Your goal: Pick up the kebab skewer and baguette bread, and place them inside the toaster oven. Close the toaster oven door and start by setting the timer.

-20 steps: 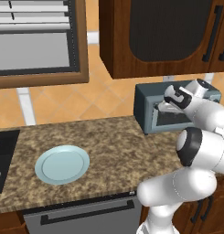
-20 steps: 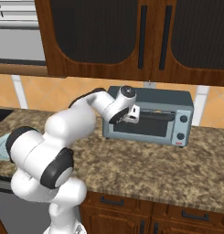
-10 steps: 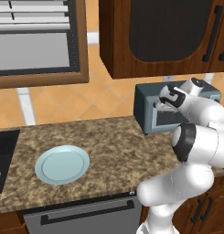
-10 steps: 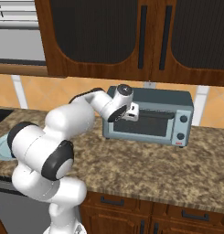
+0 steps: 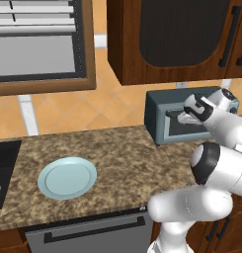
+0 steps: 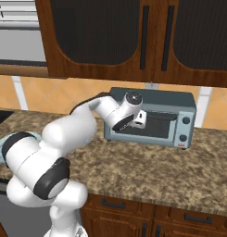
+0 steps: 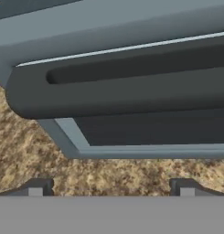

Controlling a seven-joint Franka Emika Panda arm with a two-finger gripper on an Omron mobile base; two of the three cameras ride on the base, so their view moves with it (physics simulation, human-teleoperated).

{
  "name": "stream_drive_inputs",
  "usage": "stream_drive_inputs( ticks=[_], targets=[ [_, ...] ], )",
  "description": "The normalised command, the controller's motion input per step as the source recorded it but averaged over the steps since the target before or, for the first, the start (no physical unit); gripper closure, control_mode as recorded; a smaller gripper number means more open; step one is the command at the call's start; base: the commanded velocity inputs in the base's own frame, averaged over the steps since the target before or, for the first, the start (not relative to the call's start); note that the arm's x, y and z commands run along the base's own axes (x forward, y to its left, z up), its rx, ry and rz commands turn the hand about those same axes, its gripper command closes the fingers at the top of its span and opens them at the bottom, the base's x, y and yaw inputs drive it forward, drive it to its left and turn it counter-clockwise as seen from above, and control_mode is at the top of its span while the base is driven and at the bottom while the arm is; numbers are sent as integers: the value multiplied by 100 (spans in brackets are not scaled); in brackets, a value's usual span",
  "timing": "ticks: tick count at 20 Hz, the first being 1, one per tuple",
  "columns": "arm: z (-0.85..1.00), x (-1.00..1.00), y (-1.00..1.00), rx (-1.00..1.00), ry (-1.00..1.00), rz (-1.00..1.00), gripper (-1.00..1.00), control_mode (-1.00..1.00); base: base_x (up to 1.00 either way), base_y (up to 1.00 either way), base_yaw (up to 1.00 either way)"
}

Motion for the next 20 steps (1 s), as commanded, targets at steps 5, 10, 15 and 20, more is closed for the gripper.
stream_drive_inputs(
  ticks=[5,10,15,20],
  targets=[
    [6,-32,-53,16,-11,-6,-100,-100,0,0,0],
    [5,0,-82,22,-4,-19,-100,-100,0,0,0],
    [4,-4,-84,25,-16,-15,-100,-100,0,0,0],
    [1,-17,-61,14,-14,-10,-100,-100,0,0,0]
  ],
)
